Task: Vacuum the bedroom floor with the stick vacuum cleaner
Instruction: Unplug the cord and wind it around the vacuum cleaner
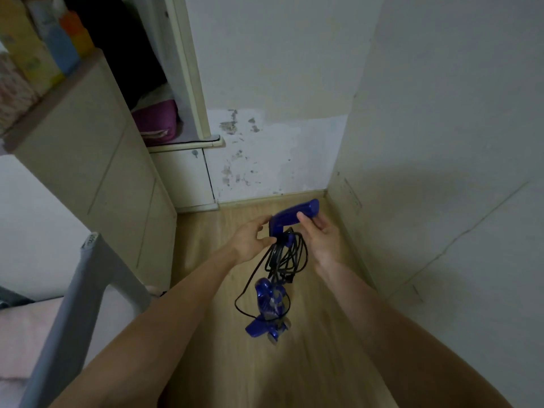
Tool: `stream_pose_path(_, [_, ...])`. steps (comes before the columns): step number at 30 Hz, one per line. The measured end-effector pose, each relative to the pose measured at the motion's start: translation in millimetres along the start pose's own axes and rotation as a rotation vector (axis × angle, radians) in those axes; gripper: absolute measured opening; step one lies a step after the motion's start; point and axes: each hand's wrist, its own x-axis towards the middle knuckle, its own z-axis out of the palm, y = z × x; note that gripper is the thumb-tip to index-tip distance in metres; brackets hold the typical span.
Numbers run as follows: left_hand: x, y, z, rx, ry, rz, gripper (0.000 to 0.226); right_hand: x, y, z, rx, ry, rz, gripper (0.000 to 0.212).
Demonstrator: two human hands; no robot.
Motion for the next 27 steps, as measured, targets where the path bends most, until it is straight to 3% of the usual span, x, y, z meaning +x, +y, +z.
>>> stream_pose_path(5, [53.0, 12.4, 7.1, 0.046, -0.036, 0.035, 0.063, 50.5, -12.8, -18.8, 0.153, -0.081, 0.039, 0.033])
stream_pose_path(12, [139.9, 33.2, 16.4, 0.12, 0.004, 0.065, 0.027, 151.9, -34.9, -33.4, 0.165, -0.172, 0.038, 0.011])
stream_pose_path(19, [232.0, 65.1, 23.0, 0.142, 0.079, 0.043, 0.03, 250.1, -71.4, -50.2, 0.135, -0.175, 0.066, 0.009])
stream_pose_path(27, [345.9, 95.5, 27.8, 0.13, 0.084, 0.108, 0.029, 360.1, -95.8, -71.5, 0.016, -0.119, 0.005, 0.02])
